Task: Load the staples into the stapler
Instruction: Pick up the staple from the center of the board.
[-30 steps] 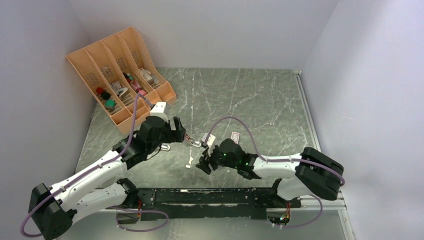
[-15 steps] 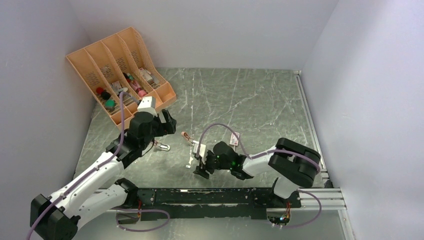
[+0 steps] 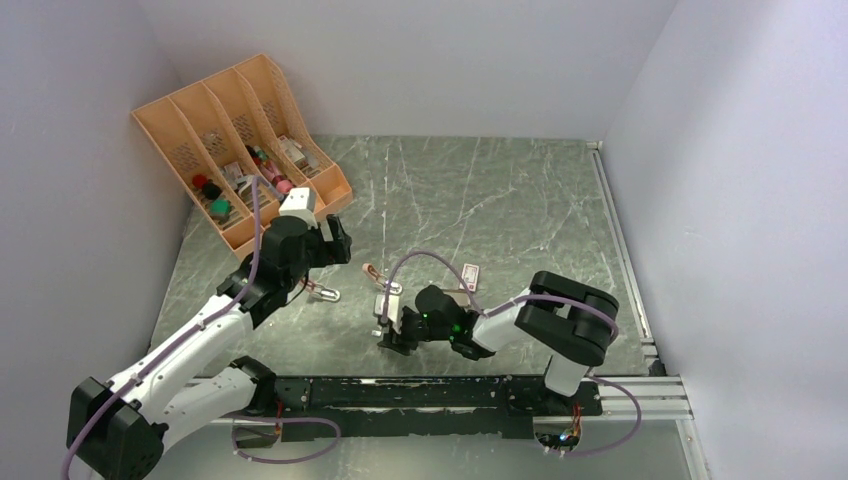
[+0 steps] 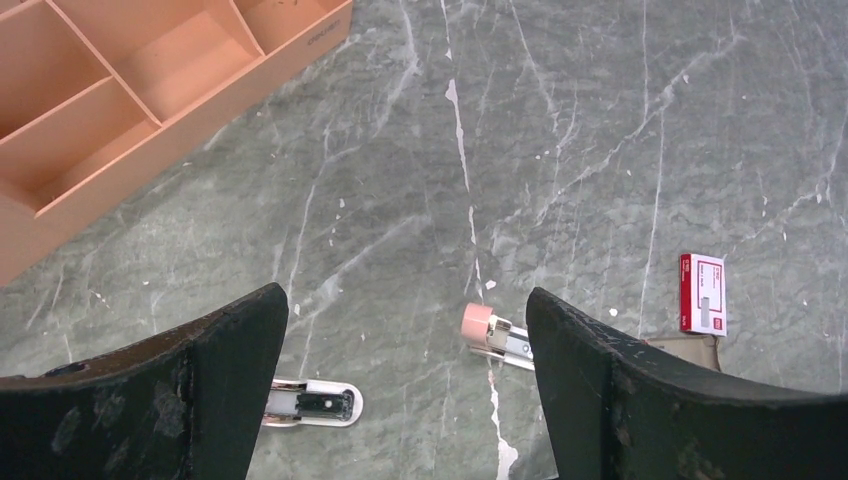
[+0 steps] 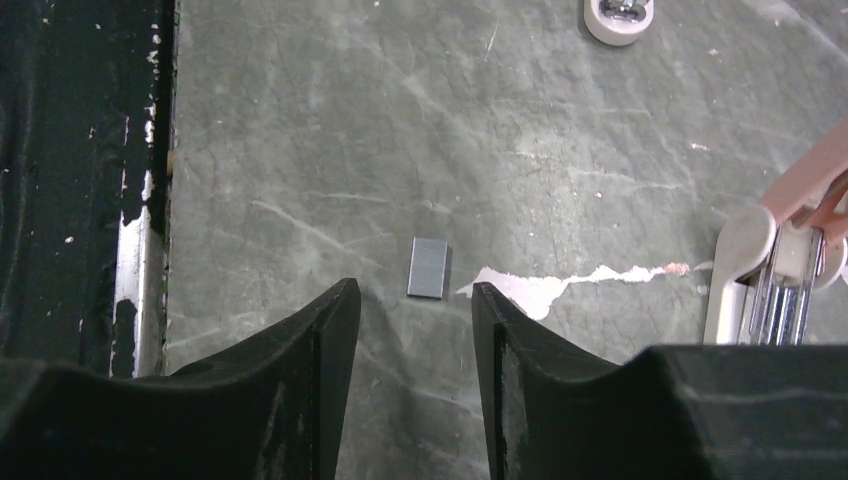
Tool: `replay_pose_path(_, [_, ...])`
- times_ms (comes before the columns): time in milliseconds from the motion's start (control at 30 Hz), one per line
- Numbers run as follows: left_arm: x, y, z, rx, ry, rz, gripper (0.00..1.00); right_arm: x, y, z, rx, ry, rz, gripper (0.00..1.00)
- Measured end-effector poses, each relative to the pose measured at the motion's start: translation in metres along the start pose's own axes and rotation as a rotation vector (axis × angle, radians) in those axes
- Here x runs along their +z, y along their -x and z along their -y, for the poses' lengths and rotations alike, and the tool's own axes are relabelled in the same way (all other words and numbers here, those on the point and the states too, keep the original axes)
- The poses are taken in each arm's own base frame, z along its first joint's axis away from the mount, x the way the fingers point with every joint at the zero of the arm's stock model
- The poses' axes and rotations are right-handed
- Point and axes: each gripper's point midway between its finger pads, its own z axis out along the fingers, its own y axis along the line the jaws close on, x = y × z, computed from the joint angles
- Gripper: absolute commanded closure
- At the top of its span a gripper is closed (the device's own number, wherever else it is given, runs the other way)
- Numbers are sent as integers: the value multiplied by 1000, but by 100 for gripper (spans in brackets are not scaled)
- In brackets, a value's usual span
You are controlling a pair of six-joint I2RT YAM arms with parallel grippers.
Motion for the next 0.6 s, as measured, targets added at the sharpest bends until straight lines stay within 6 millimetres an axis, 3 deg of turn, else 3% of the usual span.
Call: replay_pose_path(600, [4,-1,0,-2,-13,-14,8,9,3,-2,-24,4,13,78])
